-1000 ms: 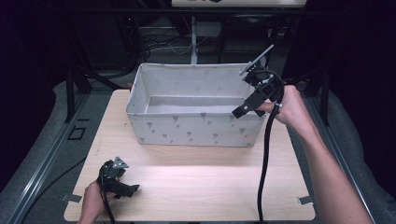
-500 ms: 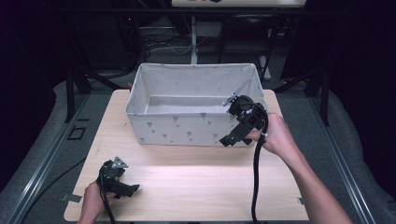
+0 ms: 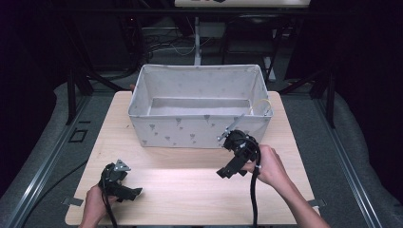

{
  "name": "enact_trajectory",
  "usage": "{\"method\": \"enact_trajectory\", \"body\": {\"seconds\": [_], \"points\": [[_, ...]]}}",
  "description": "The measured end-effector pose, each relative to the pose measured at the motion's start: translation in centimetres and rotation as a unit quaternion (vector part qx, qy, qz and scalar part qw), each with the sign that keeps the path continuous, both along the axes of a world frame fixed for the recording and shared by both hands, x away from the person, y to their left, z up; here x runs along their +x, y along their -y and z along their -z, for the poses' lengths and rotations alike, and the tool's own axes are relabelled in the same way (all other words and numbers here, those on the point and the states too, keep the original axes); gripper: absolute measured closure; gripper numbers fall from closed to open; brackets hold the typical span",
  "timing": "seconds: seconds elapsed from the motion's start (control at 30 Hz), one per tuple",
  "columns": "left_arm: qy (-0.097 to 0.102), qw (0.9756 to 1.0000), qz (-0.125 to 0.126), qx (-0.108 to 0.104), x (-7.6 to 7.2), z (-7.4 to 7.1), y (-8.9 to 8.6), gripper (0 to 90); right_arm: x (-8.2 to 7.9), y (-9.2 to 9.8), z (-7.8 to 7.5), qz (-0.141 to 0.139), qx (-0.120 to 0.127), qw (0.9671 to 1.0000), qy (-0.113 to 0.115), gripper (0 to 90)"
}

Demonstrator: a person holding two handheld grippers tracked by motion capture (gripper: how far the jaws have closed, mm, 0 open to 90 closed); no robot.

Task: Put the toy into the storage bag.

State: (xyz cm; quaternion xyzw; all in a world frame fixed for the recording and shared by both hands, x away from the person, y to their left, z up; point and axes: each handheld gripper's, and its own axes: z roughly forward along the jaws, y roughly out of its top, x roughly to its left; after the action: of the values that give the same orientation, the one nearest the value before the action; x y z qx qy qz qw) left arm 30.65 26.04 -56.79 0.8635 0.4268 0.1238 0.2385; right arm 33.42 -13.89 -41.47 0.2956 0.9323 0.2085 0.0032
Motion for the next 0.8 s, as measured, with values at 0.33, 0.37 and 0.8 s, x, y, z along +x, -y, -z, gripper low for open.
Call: {"method": "enact_trajectory", "body": {"seconds": [0.33,0.37,0.8], "points": [[-0.001,1.0000,0.001,-0.003,0.0,0.0,0.0,0.3,-1.2,0.5,5.3,-0.008,-0.052,0.9982,-0.029,3.4],[-0.001,1.0000,0.000,-0.003,0.0,0.0,0.0,0.3,-1.4,0.6,5.9,-0.002,-0.047,0.9984,-0.033,3.7],[-0.001,1.0000,0.009,-0.002,0.0,0.0,0.3,0.3,-2.0,1.9,9.5,0.022,-0.092,0.9947,-0.041,8.3]]}}
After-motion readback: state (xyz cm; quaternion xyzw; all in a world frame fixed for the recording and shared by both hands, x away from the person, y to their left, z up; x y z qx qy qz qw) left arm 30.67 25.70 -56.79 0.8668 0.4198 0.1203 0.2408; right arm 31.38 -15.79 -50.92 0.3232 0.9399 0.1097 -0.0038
